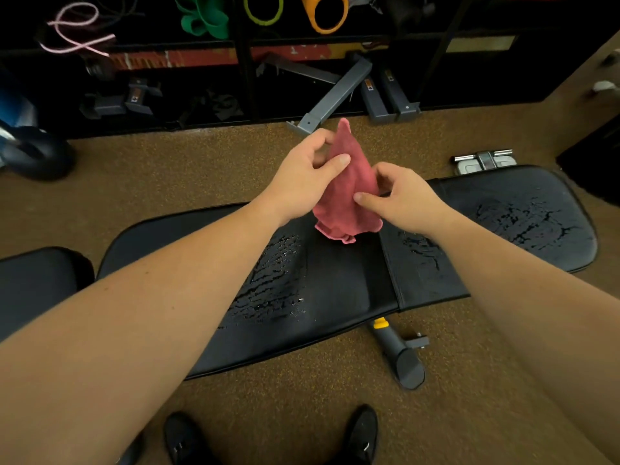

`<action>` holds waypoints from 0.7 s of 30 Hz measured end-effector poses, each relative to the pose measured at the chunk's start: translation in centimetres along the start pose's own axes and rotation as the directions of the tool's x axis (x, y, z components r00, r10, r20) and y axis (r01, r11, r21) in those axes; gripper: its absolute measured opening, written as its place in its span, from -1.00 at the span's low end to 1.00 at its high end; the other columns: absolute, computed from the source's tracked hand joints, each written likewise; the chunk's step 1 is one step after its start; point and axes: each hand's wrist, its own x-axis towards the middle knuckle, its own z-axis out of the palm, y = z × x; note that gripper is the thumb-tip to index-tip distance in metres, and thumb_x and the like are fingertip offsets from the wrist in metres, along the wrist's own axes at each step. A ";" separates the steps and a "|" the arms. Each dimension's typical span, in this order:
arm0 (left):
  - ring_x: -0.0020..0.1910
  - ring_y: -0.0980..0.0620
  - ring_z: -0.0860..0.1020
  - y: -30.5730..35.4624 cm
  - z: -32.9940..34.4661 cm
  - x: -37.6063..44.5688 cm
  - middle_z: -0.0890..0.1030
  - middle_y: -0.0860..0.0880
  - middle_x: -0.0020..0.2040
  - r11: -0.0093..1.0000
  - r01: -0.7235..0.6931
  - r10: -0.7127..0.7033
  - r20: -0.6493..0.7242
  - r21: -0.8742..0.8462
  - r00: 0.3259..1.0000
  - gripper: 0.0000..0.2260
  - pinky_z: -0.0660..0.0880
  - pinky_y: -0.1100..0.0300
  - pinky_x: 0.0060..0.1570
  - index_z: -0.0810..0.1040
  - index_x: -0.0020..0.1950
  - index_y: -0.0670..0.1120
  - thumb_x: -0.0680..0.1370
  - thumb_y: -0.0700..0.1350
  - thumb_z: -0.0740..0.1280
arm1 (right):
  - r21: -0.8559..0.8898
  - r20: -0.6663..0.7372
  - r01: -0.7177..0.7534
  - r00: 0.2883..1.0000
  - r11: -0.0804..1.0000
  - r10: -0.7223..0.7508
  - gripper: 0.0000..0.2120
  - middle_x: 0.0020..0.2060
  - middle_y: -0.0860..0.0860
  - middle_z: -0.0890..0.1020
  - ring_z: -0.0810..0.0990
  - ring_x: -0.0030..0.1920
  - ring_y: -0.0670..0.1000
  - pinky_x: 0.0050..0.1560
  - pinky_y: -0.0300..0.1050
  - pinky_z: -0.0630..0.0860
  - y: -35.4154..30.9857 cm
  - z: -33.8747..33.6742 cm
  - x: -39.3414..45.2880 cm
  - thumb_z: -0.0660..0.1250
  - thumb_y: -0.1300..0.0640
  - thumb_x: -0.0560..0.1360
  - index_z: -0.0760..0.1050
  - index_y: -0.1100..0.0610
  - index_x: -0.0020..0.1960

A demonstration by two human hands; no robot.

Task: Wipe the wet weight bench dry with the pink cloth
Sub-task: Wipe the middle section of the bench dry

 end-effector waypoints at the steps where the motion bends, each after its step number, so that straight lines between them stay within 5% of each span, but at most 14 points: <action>1: 0.03 -0.04 0.69 0.2 0.0 0.1 0.72 -0.05 0.00 1.000 -0.003 0.003 -0.010 -0.015 1.000 -0.89 0.57 -0.16 0.17 0.50 0.17 -0.03 0.65 -0.10 0.30 | -0.016 -0.003 -0.007 1.000 1.000 0.007 -0.85 -0.07 -0.09 0.64 0.61 -0.01 -0.05 0.02 -0.10 0.56 0.1 0.0 0.1 0.48 0.07 0.50 0.50 0.00 -0.03; 4: 0.04 -0.02 0.69 0.8 0.0 0.4 0.72 -0.03 0.01 0.999 0.008 -0.010 -0.071 -0.039 0.997 -0.91 0.58 -0.11 0.13 0.51 0.14 0.03 0.65 -0.11 0.29 | -0.012 -0.026 -0.036 0.999 0.999 0.036 -0.84 -0.05 -0.08 0.65 0.62 -0.03 -0.06 0.03 -0.12 0.58 0.6 0.1 0.3 0.44 0.15 0.52 0.48 0.00 0.01; 8: -0.02 0.03 0.69 1.7 -0.6 0.7 0.72 -0.01 -0.03 1.000 0.015 -0.017 -0.157 -0.013 0.987 -0.87 0.61 0.00 0.06 0.52 0.19 -0.05 0.65 -0.10 0.31 | 0.069 -0.230 -0.001 0.973 0.998 0.016 -0.86 -0.12 -0.07 0.67 0.64 -0.08 -0.08 -0.07 -0.31 0.55 0.2 -0.7 0.2 0.46 0.16 0.50 0.50 0.08 -0.03; 12: -0.03 -0.01 0.70 1.0 -0.2 -0.2 0.72 -0.04 0.01 0.988 0.150 -0.149 -0.051 0.027 0.988 -0.88 0.64 -0.05 0.01 0.57 0.13 -0.05 0.61 -0.08 0.37 | 0.020 0.066 -0.116 0.991 0.993 0.114 -0.81 -0.13 -0.07 0.71 0.69 -0.12 -0.10 -0.03 -0.18 0.57 1.0 -0.7 -1.8 0.52 0.14 0.47 0.53 0.04 -0.01; 16: -0.12 -0.06 0.71 -2.4 1.3 -1.8 0.70 -0.11 -0.01 0.887 0.384 -0.415 0.077 0.257 0.907 -0.89 0.67 -0.12 -0.10 0.56 0.11 -0.06 0.61 -0.08 0.36 | -0.039 0.353 -0.192 0.915 0.981 0.193 -0.81 -0.17 -0.25 0.62 0.60 -0.17 -0.26 -0.06 -0.22 0.51 4.0 0.9 -4.2 0.48 0.18 0.51 0.49 0.07 0.02; 18: -0.11 -0.08 0.71 -4.2 1.6 -2.1 0.68 -0.15 0.03 0.865 0.449 -0.466 0.027 0.226 0.884 -0.86 0.68 -0.10 -0.13 0.53 0.16 -0.08 0.62 -0.08 0.35 | -0.039 0.359 -0.187 0.914 0.982 0.188 -0.83 -0.14 -0.26 0.63 0.59 -0.14 -0.31 -0.08 -0.25 0.49 5.2 1.6 -4.3 0.42 0.18 0.56 0.45 0.06 0.07; 21: 0.03 -0.08 0.67 -6.2 1.3 -2.2 0.60 -0.13 0.21 0.829 0.520 -0.516 -0.077 0.208 0.853 -0.64 0.66 -0.04 0.00 0.39 0.40 -0.06 0.63 -0.04 0.33 | -0.155 0.207 -0.144 0.963 0.977 0.174 -0.71 0.01 -0.03 0.72 0.62 0.08 -0.04 0.14 0.00 0.54 6.2 2.7 -2.9 0.37 0.14 0.58 0.43 -0.01 0.27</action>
